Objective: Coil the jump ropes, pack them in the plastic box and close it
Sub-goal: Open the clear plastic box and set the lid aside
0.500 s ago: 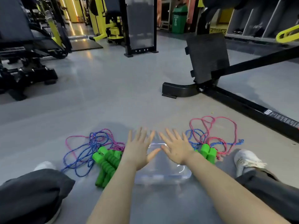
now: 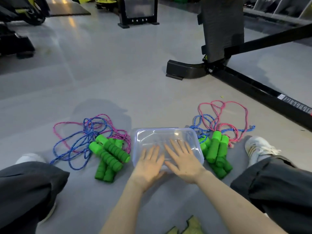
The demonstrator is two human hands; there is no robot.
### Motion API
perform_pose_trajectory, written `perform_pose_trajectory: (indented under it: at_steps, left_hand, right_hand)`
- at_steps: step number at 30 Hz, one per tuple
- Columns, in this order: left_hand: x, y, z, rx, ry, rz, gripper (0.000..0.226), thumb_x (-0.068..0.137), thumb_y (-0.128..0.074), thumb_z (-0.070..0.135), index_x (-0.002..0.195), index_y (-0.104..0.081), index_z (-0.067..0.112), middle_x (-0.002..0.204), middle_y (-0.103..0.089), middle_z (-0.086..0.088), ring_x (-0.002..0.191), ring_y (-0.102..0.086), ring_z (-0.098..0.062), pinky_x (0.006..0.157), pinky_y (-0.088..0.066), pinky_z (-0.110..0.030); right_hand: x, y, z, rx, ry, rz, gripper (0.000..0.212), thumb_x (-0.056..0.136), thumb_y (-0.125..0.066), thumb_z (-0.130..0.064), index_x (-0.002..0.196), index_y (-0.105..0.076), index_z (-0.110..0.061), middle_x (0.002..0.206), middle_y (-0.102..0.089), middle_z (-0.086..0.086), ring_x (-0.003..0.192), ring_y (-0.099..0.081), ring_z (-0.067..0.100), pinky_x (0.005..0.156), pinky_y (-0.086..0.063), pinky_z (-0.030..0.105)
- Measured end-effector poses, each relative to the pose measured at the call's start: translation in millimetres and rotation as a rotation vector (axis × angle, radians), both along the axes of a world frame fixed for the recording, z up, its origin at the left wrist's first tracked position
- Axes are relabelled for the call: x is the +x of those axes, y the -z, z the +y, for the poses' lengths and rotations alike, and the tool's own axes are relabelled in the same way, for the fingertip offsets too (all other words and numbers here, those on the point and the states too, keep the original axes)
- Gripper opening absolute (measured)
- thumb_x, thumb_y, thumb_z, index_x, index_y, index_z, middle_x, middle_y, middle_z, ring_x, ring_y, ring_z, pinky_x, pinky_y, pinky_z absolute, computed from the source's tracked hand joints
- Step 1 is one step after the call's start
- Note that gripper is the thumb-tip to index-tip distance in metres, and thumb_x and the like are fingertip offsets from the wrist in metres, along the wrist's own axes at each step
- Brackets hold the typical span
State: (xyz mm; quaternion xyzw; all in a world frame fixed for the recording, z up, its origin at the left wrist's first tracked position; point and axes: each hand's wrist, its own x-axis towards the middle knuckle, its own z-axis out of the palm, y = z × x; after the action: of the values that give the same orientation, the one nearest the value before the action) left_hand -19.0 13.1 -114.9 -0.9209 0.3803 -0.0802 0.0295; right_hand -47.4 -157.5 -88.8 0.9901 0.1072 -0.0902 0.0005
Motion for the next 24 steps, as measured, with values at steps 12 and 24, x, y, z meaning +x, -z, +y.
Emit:
perform_pose_trajectory:
  at_steps: [12, 24]
  left_hand:
    - [-11, 14, -5, -0.004, 0.053, -0.147, 0.052, 0.1, -0.009, 0.005, 0.108, -0.059, 0.004, 0.103, -0.071, -0.018, 0.093, -0.069, -0.035, 0.071, -0.057, -0.042]
    - [-22, 32, -5, -0.022, 0.116, -0.325, 0.042, 0.098, -0.014, 0.005, 0.119, -0.049, -0.002, 0.115, -0.067, -0.018, 0.105, -0.064, -0.035, 0.08, -0.056, -0.046]
  right_hand:
    - [-7, 19, -19, -0.143, -0.439, -0.55, 0.055, 0.063, -0.079, -0.027, 0.103, -0.046, -0.007, 0.101, -0.071, 0.014, 0.085, -0.069, 0.036, 0.074, -0.057, 0.039]
    - [-15, 27, -20, -0.156, -0.477, -0.495, 0.044, 0.057, -0.086, -0.024, 0.093, -0.073, -0.002, 0.099, -0.071, 0.018, 0.089, -0.069, 0.036, 0.075, -0.057, 0.04]
